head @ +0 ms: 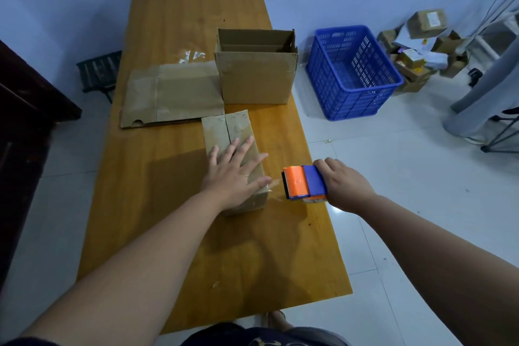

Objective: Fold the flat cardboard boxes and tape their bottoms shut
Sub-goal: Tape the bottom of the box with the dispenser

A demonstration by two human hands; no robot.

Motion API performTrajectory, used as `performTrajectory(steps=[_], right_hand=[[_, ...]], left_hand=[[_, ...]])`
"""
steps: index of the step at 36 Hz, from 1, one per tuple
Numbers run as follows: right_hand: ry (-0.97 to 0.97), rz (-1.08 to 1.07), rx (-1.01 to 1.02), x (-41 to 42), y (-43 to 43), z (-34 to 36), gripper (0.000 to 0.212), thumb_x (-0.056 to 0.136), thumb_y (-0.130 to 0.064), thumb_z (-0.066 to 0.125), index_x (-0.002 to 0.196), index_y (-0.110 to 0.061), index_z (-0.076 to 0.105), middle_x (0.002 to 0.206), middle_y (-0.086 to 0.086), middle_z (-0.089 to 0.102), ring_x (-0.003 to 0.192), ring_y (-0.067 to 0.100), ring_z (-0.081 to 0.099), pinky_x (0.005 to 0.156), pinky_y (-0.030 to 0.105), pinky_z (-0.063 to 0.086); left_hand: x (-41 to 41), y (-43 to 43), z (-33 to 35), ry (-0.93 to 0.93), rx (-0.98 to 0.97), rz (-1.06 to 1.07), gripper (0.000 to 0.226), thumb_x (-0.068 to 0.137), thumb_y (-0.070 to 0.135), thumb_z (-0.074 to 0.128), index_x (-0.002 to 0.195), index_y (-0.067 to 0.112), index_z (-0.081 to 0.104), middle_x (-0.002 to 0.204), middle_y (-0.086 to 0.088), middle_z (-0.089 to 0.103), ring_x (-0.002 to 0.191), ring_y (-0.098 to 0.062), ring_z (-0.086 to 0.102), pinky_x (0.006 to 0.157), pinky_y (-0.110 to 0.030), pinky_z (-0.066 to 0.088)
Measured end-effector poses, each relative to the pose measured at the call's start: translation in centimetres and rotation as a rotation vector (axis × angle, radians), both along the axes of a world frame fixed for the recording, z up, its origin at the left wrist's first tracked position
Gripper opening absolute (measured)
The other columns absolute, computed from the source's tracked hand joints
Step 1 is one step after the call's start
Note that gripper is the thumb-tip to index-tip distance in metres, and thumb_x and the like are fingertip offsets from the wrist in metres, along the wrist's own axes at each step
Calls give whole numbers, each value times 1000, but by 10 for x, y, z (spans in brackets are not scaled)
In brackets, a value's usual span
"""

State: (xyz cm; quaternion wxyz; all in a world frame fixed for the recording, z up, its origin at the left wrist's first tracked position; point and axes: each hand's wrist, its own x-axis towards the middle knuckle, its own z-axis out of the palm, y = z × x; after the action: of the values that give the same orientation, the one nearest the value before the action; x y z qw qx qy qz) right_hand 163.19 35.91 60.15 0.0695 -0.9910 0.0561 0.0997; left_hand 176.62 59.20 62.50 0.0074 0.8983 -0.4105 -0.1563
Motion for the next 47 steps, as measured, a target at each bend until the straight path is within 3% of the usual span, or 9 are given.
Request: performTrajectory(steps=[8, 11, 14, 18, 25, 35, 39, 44, 47], right_hand=[[-161, 119, -461, 11, 10, 6, 66, 48, -12, 75, 106, -19, 44, 71, 4, 49, 56, 22, 50, 68, 35, 27], [13, 212, -521, 17, 23, 24, 74, 62, -49, 77, 121, -21, 41, 86, 7, 52, 75, 23, 54, 80, 38, 28], [236, 179, -439, 21, 30, 52, 104, 66, -91, 33, 143, -24, 16, 117, 11, 46, 110, 28, 46, 103, 44, 21], [277, 140, -292, 36, 35, 78, 107, 55, -91, -2, 136, -30, 33, 112, 9, 52, 109, 26, 47, 102, 45, 20], [502, 46, -22, 65, 35, 84, 62, 79, -80, 40, 115, -31, 50, 96, -5, 60, 89, 17, 57, 83, 33, 45], [802, 23, 63, 104, 54, 96, 55, 78, -58, 65, 119, -23, 55, 101, -2, 63, 88, 18, 60, 73, 31, 51], [892, 35, -32, 113, 60, 96, 62, 74, -72, 60, 107, -20, 56, 99, 2, 64, 89, 21, 62, 75, 33, 52], [1066, -39, 56, 118, 66, 94, 56, 75, -61, 68, 111, -19, 55, 103, 4, 64, 98, 26, 62, 93, 41, 51], [1109, -87, 118, 116, 66, 97, 52, 78, -57, 68, 110, -18, 54, 106, 6, 63, 100, 26, 61, 90, 37, 51]], left_hand=[[-1, -1, 2, 21, -3, 9, 65, 86, 69, 1, 147, 48, 6, 157, 8, -20, 143, -18, -21, 113, -54, -13], [-2, -2, 2, 36, -4, 27, 62, 88, 65, 0, 147, 47, 7, 157, 8, -21, 143, -17, -22, 113, -53, -13], [-1, -2, 2, 20, 1, 22, 59, 91, 64, 4, 147, 46, 7, 157, 7, -21, 143, -18, -21, 113, -54, -12], [0, -2, 0, 33, -1, 20, 59, 91, 65, 7, 147, 46, 9, 157, 8, -21, 143, -18, -21, 113, -54, -13], [-1, -1, 0, 17, -19, 20, 59, 91, 65, 5, 146, 46, 10, 157, 7, -19, 144, -18, -18, 112, -54, -12], [-2, -1, 2, -10, -35, 23, 59, 90, 66, 6, 145, 47, 14, 158, 6, -13, 145, -20, -13, 112, -55, -9], [-3, -1, 2, -18, -30, 26, 58, 90, 65, 6, 145, 47, 13, 159, 6, -12, 145, -20, -13, 113, -55, -8], [-1, -1, 0, -29, -33, 25, 55, 92, 63, 9, 145, 48, 13, 159, 6, -12, 145, -21, -13, 114, -56, -6], [-1, 0, -2, -33, -39, 13, 56, 91, 64, 8, 144, 48, 14, 159, 6, -12, 145, -21, -12, 114, -55, -6]])
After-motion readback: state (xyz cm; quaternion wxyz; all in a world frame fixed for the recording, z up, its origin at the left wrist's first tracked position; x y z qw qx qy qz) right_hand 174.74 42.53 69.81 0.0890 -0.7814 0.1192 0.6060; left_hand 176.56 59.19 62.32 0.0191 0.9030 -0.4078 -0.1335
